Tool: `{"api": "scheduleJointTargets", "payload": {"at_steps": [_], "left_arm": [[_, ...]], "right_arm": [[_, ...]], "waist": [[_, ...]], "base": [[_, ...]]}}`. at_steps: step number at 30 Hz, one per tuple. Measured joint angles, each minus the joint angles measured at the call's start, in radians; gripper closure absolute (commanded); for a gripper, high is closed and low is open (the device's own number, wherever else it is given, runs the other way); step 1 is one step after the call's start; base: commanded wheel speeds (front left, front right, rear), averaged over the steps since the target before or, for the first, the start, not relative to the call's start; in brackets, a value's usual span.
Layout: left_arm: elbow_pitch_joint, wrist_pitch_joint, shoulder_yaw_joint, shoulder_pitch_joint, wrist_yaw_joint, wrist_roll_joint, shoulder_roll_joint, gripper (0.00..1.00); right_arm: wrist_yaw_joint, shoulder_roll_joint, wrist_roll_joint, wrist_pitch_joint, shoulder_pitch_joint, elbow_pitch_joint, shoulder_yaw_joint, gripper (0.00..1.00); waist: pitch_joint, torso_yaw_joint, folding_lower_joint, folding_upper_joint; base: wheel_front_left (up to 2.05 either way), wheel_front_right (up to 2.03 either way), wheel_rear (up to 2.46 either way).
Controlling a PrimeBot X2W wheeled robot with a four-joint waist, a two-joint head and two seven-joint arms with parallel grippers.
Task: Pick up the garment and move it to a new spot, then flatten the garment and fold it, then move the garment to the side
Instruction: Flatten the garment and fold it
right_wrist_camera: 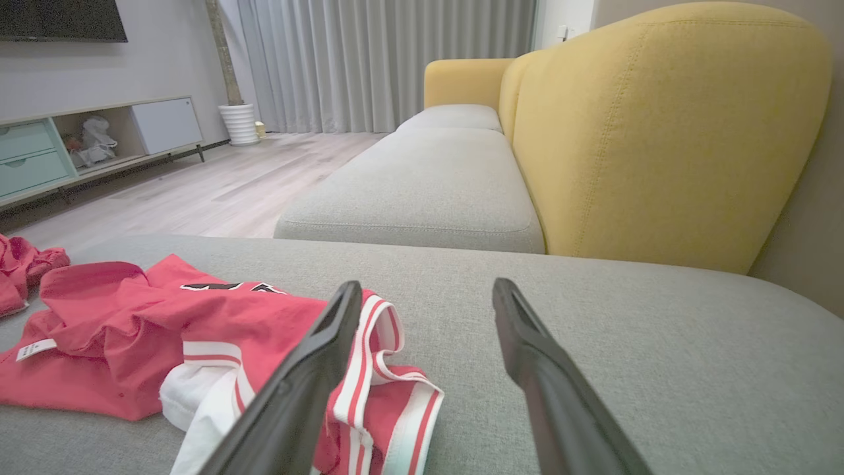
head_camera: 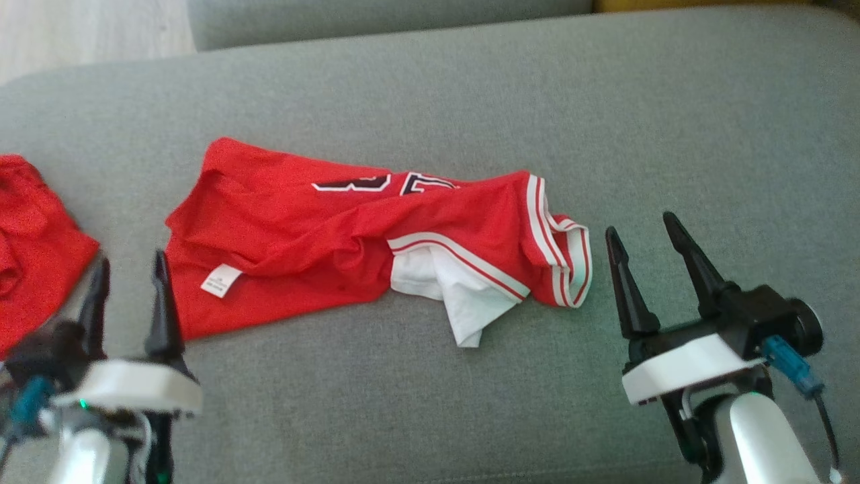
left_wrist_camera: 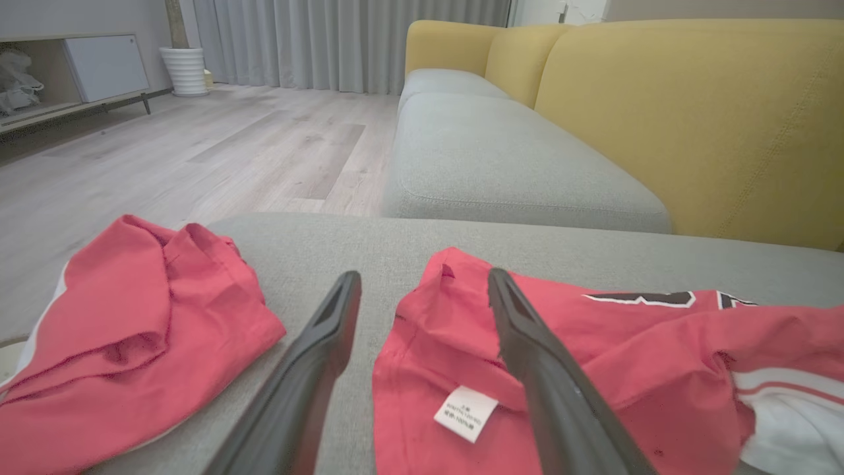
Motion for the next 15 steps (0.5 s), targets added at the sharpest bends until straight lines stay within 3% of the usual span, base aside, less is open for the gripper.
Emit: {"api": "scheduleJointTargets", "payload": {"at_steps": [15], "left_arm": [[-0.116,0.046,-0.072,0.173,0.077,0.067,-0.023,0.0]], "right_arm": [[0.0,0.0,-0.006,0.051,0.13,-0.033,-0.007,0.0]], "waist": [[-0.103,0.019,0.0,0.0]], "base": [[0.0,0.0,0.0]]}}
